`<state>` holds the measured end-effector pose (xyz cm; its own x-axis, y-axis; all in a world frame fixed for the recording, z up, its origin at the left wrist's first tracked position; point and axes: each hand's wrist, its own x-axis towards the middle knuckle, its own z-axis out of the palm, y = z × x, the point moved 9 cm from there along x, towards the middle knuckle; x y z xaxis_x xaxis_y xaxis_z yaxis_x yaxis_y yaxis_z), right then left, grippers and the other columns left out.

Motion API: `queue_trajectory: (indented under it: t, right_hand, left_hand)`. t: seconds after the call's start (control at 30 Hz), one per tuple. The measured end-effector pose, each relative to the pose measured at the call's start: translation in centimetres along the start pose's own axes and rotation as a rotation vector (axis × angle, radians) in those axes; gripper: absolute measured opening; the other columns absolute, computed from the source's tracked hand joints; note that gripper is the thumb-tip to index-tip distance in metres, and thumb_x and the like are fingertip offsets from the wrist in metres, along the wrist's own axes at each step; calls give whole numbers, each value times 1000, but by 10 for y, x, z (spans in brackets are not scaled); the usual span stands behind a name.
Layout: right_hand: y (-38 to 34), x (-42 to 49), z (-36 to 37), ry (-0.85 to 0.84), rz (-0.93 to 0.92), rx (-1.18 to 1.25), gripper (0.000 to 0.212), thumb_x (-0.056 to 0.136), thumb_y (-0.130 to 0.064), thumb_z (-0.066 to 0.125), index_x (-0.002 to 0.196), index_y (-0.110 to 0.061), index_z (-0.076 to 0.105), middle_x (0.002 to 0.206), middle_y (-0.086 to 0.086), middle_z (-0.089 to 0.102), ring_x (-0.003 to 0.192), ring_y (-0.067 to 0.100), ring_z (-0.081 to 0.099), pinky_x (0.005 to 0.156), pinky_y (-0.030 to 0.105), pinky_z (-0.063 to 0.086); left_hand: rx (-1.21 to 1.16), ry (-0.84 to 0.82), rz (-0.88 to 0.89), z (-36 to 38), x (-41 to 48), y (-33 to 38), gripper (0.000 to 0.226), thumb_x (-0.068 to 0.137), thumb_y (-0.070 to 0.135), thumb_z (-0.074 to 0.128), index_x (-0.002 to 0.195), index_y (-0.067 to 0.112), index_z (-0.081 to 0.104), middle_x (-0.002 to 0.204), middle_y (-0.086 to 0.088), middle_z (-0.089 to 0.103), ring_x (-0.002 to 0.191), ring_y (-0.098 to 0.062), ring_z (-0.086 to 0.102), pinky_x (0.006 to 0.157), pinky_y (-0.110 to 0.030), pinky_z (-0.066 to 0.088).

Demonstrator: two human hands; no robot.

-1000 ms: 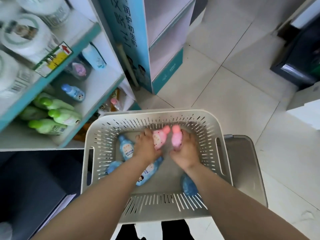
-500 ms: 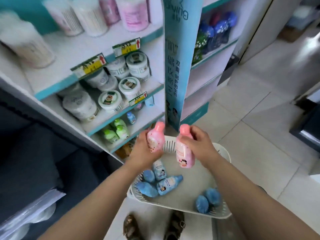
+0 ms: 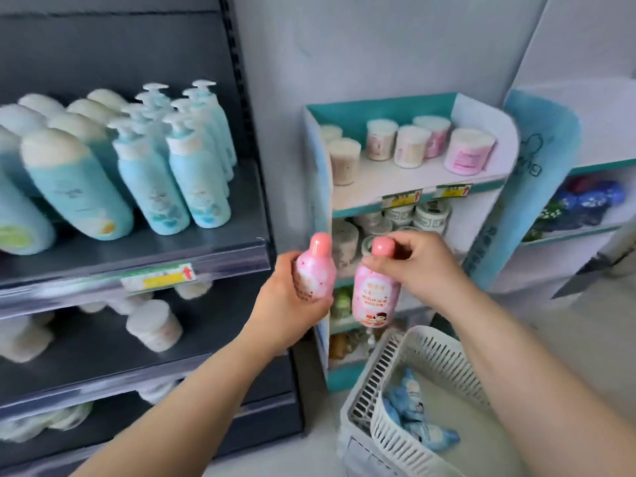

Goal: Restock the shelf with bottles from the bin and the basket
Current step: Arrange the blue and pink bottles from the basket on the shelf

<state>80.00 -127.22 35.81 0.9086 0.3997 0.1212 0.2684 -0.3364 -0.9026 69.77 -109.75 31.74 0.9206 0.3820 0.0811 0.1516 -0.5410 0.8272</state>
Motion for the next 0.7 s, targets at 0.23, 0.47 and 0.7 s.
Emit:
queue_trajectory:
  t: [0.23, 0.47, 0.7]
  right_hand:
    - [-148, -23, 126, -54, -255, 63, 18, 70, -19, 82, 72, -27, 66, 73, -7, 68, 65, 8, 58, 69, 33, 53]
    - [-255, -55, 241, -130, -445, 73, 16, 72, -26, 80, 79, -28, 66, 76, -13, 68, 64, -3, 58, 68, 25, 50]
    - [-353, -76, 336, -206, -656, 5, 18, 73, -30, 79, 85, -24, 67, 75, -12, 61, 66, 2, 54, 59, 5, 40]
  left_hand:
    - [16, 205, 41, -172, -68, -33, 56, 73, 31, 74, 116, 32, 38, 95, 15, 59, 82, -2, 58, 65, -17, 46]
    - [93, 425, 41, -310, -134, -75, 58, 70, 30, 76, 115, 29, 40, 93, 15, 58, 86, -11, 58, 69, -26, 45]
    - [168, 674, -28, -427, -184, -124, 60, 70, 33, 77, 114, 31, 36, 89, 21, 50, 84, -11, 53, 64, -21, 37]
